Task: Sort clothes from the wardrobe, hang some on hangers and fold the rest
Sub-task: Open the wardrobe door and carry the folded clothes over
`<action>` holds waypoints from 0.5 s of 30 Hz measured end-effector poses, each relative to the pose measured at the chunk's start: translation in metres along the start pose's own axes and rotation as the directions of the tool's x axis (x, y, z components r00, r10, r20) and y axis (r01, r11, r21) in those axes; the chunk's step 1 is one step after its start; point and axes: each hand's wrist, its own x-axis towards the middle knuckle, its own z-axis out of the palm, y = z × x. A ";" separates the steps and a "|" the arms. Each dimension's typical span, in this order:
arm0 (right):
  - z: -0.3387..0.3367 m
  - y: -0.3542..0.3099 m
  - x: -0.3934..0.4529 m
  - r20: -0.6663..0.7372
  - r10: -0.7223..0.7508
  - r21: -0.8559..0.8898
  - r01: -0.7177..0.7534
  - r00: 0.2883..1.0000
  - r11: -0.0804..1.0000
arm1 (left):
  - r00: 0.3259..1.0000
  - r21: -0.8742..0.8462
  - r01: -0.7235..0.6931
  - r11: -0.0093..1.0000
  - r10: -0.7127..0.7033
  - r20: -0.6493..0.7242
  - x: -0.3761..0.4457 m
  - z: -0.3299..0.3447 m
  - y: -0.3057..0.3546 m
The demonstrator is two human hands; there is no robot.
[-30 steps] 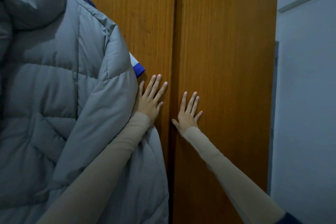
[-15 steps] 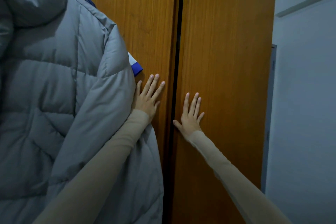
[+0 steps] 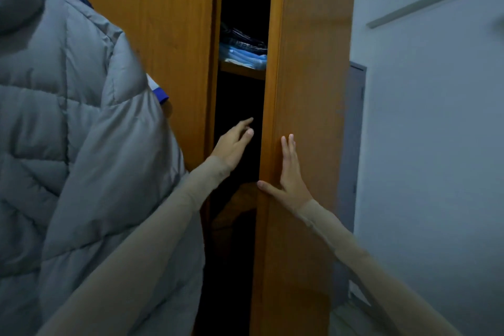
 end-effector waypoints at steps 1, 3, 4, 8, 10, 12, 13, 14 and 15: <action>-0.010 0.001 -0.008 -0.012 0.001 0.014 0.000 1.000 1.000 | 1.000 -0.068 -0.006 0.998 0.005 -0.012 0.001 0.008 0.015; -0.030 0.002 -0.023 -0.031 0.017 0.038 -0.016 0.999 0.999 | 0.997 -0.111 -0.071 0.991 0.066 -0.048 0.006 0.024 0.040; -0.041 0.003 -0.032 -0.037 0.032 0.038 -0.031 0.999 0.999 | 0.992 -0.119 -0.113 0.986 0.106 -0.062 0.008 0.033 0.051; -0.088 0.007 -0.067 -0.013 0.122 0.031 -0.121 0.993 0.992 | 0.965 -0.162 -0.258 0.952 0.249 -0.079 0.004 0.075 0.088; -0.111 0.009 -0.085 -0.013 0.164 0.018 -0.164 0.986 0.986 | 0.954 -0.208 -0.299 0.931 0.291 -0.070 -0.002 0.098 0.106; -0.133 0.012 -0.101 -0.029 0.187 0.019 -0.187 0.982 0.982 | 0.956 -0.267 -0.293 0.918 0.287 -0.063 -0.007 0.120 0.124; -0.143 0.013 -0.109 -0.036 0.204 0.019 -0.203 0.978 0.979 | 0.959 -0.297 -0.284 0.912 0.278 -0.061 -0.009 0.130 0.132; -0.153 0.013 -0.116 -0.042 0.229 0.019 -0.228 0.973 0.973 | 0.962 -0.327 -0.272 0.905 0.269 -0.054 -0.010 0.139 0.139; -0.162 0.014 -0.123 -0.051 0.262 0.015 -0.261 0.964 0.965 | 0.965 -0.355 -0.258 0.899 0.260 -0.044 -0.011 0.149 0.147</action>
